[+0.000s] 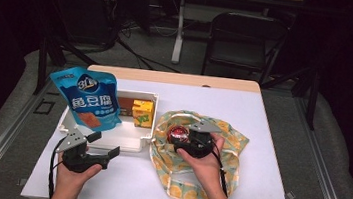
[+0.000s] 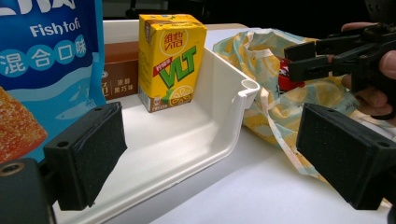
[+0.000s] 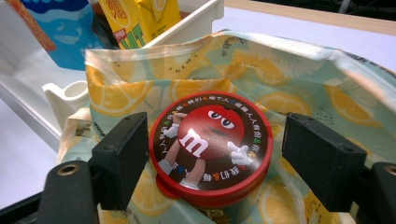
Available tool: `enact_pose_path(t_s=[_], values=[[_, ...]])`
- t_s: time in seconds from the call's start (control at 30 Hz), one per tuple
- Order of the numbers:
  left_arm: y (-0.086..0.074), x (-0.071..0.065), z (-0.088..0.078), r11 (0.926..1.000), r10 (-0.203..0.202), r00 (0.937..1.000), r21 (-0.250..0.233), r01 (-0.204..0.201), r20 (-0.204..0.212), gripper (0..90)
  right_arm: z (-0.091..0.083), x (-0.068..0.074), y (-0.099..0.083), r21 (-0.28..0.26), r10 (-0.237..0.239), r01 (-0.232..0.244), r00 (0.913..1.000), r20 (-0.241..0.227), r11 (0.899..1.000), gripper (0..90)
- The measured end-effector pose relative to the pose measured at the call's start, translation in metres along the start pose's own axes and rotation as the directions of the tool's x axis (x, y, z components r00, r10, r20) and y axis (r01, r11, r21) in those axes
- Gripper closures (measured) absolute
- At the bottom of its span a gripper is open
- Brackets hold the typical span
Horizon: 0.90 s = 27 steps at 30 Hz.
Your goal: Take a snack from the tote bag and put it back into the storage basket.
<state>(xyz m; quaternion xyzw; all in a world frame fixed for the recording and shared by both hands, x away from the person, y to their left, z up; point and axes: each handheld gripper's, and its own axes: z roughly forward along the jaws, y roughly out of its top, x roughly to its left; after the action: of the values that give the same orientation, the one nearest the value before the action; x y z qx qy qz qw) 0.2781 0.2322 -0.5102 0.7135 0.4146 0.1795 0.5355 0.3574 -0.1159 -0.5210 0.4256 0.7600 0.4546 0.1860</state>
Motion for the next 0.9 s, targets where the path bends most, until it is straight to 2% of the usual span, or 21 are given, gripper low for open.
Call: enact_pose_path(t_s=[0.1,0.37,0.43,0.67,0.83,0.9], values=[[0.0,0.0,0.0,1.0,0.001,1.0,-0.002,-0.001,0.002,8.5,0.006,0.003,-0.002,0.023,-0.026,0.026,0.9996,0.007,0.999,22.9],[0.0,0.0,-0.001,1.0,0.006,1.0,-0.001,-0.006,0.008,8.7,0.023,0.003,-0.009,0.078,-0.02,0.018,0.9995,0.024,0.997,22.2],[0.0,-0.001,-0.001,1.0,0.006,1.0,0.001,-0.006,0.007,8.8,0.026,0.003,-0.01,0.076,-0.005,0.004,0.9998,0.02,0.997,22.2],[-0.001,-0.003,0.001,0.9999,0.013,0.9998,0.008,-0.013,0.014,8.8,0.026,0.003,-0.01,0.08,-0.029,0.026,0.9991,0.031,0.996,24.1],[-0.001,-0.004,0.002,0.9999,0.013,0.9998,0.011,-0.013,0.016,8.9,0.023,0.002,-0.008,0.082,-0.026,0.023,0.999,0.036,0.996,25.1],[-0.002,-0.003,0.003,0.9999,0.012,0.9998,0.01,-0.012,0.015,8.9,0.02,0.001,-0.008,0.066,-0.014,0.012,0.9994,0.031,0.998,25.2]])
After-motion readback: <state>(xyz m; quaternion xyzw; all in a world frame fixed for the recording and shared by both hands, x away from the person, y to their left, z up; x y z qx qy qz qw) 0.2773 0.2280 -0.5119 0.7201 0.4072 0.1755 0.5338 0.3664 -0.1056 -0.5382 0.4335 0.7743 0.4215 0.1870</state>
